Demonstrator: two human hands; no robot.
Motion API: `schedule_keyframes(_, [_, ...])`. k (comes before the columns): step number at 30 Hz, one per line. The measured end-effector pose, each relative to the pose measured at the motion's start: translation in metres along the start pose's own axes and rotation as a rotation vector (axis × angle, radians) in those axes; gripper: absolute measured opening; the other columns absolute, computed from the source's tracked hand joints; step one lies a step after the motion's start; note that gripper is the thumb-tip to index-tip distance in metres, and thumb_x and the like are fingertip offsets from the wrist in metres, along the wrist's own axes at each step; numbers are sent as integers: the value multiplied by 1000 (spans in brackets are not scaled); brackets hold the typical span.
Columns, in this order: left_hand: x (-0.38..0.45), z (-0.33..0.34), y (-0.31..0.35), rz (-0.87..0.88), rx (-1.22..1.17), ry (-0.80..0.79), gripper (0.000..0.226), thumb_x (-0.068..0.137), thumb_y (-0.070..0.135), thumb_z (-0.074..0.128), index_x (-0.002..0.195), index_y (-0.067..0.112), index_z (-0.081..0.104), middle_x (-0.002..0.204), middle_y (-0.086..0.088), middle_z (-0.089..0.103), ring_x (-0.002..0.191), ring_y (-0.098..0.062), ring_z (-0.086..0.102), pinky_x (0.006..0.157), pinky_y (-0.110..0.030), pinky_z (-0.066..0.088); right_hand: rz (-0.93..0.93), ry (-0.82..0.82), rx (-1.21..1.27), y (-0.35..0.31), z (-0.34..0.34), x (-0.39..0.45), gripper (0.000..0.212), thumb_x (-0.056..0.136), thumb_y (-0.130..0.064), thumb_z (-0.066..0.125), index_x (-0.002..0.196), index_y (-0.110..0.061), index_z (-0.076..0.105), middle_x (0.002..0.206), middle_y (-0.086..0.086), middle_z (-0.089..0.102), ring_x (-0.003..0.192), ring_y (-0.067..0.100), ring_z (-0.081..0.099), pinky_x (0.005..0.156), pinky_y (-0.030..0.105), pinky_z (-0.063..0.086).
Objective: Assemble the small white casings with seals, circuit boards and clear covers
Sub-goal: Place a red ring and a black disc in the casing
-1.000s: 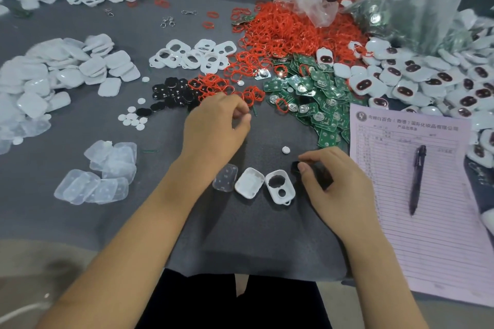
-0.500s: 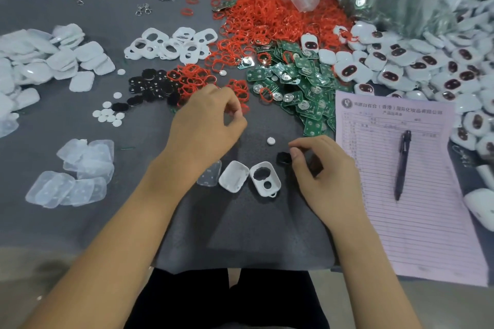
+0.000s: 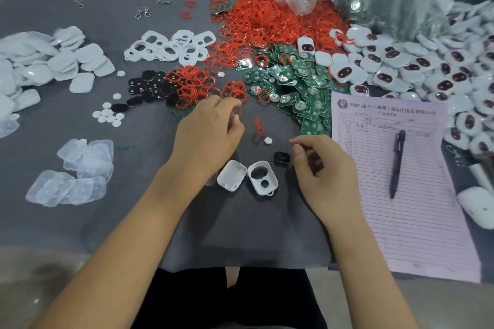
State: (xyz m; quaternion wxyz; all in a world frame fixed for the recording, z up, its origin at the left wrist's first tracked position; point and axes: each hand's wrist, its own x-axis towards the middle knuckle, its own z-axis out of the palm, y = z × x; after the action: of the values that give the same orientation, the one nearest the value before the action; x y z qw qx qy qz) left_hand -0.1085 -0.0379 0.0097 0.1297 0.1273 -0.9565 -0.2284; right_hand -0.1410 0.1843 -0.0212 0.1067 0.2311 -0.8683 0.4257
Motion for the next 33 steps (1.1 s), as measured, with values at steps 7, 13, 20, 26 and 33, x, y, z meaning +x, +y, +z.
schedule_keyframes(7, [6, -9, -4, 38, -166, 23, 26, 106, 30, 50, 123, 21, 67, 112, 3, 65, 102, -14, 58, 88, -37, 49, 16, 3, 16, 1, 0, -1, 12, 97, -24, 61, 104, -29, 71, 88, -15, 63, 69, 14, 58, 64, 32, 50])
schedule_keyframes(13, [-4, 1, 7, 171, -75, -121, 33, 98, 37, 66, 130, 30, 65, 110, 16, 68, 105, -7, 54, 84, -29, 45, 6, 15, 22, 2, 0, 0, 12, 98, -27, 59, 103, -30, 70, 89, -15, 64, 68, 13, 58, 63, 34, 50])
schedule_keyframes(20, [6, 3, 14, 215, -133, -228, 21, 98, 42, 64, 117, 34, 68, 98, 21, 65, 81, 14, 49, 69, -23, 39, -1, 11, -1, 2, 0, 0, 12, 98, -26, 60, 103, -32, 69, 89, -14, 64, 70, 11, 59, 64, 32, 50])
schedule_keyframes(26, [17, -3, 5, 24, -52, -6, 25, 103, 34, 59, 124, 20, 61, 106, 3, 63, 99, -21, 59, 83, -38, 48, 1, 20, 4, 2, 1, 0, 12, 97, -24, 61, 102, -31, 70, 87, -16, 62, 68, 13, 58, 64, 28, 47])
schedule_keyframes(33, [-2, -18, -3, 70, -199, 17, 27, 103, 33, 61, 129, 30, 67, 109, 4, 56, 87, -12, 56, 83, -30, 47, -2, 16, 10, 3, 1, 0, 12, 98, -27, 59, 103, -32, 69, 88, -17, 64, 68, 12, 59, 62, 31, 50])
